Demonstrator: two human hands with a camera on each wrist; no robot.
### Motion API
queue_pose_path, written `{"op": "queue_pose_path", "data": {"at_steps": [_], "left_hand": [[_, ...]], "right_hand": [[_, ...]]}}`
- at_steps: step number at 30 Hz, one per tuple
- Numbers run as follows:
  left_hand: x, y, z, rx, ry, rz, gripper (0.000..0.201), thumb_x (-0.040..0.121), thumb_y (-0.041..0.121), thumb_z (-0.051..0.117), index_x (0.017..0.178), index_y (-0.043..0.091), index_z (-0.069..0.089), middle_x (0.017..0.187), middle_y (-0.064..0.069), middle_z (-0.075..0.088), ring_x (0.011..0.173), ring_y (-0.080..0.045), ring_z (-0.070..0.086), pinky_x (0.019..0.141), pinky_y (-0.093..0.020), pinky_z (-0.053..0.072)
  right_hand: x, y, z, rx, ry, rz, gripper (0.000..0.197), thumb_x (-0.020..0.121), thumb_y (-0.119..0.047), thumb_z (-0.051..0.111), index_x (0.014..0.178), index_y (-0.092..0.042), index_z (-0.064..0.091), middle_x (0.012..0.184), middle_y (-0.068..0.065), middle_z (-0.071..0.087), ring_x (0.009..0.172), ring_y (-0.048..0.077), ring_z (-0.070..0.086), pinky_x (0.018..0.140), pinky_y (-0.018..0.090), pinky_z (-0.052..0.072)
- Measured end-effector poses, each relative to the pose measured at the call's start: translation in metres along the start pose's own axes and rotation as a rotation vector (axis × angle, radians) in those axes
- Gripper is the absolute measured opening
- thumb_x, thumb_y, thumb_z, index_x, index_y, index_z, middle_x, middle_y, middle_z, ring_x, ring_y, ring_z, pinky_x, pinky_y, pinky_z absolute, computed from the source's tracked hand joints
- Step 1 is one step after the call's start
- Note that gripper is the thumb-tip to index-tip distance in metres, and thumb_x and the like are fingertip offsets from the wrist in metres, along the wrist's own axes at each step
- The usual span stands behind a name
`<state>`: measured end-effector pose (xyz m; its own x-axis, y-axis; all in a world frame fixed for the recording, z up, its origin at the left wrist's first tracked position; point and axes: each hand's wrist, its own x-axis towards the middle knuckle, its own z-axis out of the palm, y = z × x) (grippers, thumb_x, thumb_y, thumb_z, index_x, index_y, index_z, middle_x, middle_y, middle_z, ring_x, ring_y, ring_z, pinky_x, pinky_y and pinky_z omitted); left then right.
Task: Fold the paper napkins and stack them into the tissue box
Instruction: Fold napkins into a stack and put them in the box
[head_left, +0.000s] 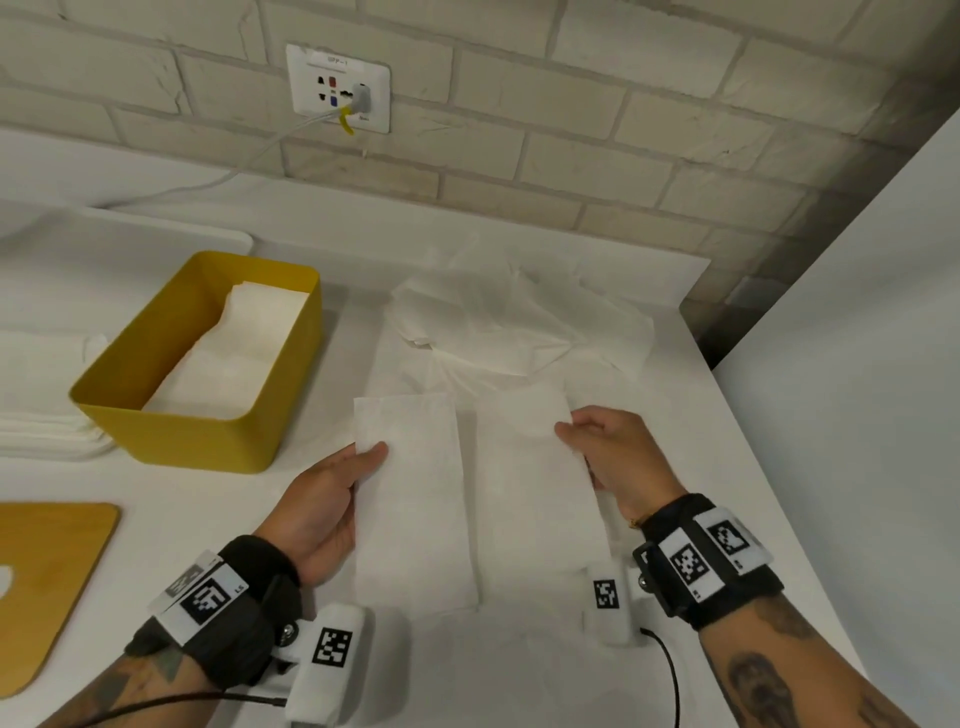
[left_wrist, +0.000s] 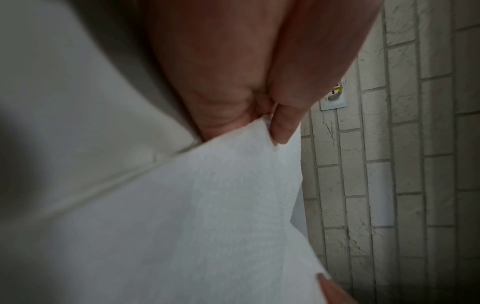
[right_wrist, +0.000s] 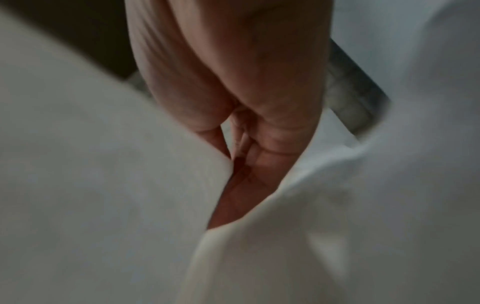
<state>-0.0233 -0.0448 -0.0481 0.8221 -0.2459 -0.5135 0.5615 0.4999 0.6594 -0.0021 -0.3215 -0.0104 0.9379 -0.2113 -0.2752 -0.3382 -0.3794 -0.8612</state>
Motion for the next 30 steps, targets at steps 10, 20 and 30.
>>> {"op": "queue_pose_path", "data": {"at_steps": [10, 20, 30], "left_hand": [[0.001, 0.001, -0.003, -0.022, 0.010, -0.003, 0.032, 0.107, 0.020, 0.048, 0.129, 0.004, 0.063, 0.120, -0.017, 0.074, 0.109, -0.032, 0.072, 0.089, -0.040, 0.061], [-0.002, 0.004, -0.003, -0.037, -0.018, -0.015, 0.049, 0.109, 0.043, 0.039, 0.133, 0.008, 0.063, 0.127, -0.016, 0.071, 0.119, -0.031, 0.068, 0.105, -0.045, 0.051], [0.003, -0.002, -0.008, 0.073, -0.053, -0.001, 0.034, 0.104, 0.016, 0.051, 0.133, 0.000, 0.061, 0.123, -0.020, 0.072, 0.115, -0.034, 0.070, 0.100, -0.045, 0.055]], "right_hand": [[-0.048, -0.066, 0.037, 0.634, -0.379, -0.162, 0.023, 0.090, -0.012, 0.063, 0.112, -0.014, 0.068, 0.097, 0.008, 0.077, 0.081, 0.015, 0.072, 0.069, 0.026, 0.060], [-0.038, -0.003, 0.108, 0.320, -0.119, 0.095, 0.014, 0.097, -0.008, 0.064, 0.108, -0.016, 0.065, 0.103, 0.007, 0.077, 0.096, 0.024, 0.073, 0.085, 0.037, 0.059], [-0.041, -0.008, 0.104, 0.222, -0.114, 0.049, 0.014, 0.095, -0.022, 0.069, 0.108, -0.020, 0.065, 0.099, 0.006, 0.077, 0.089, 0.018, 0.074, 0.086, 0.042, 0.061]]}}
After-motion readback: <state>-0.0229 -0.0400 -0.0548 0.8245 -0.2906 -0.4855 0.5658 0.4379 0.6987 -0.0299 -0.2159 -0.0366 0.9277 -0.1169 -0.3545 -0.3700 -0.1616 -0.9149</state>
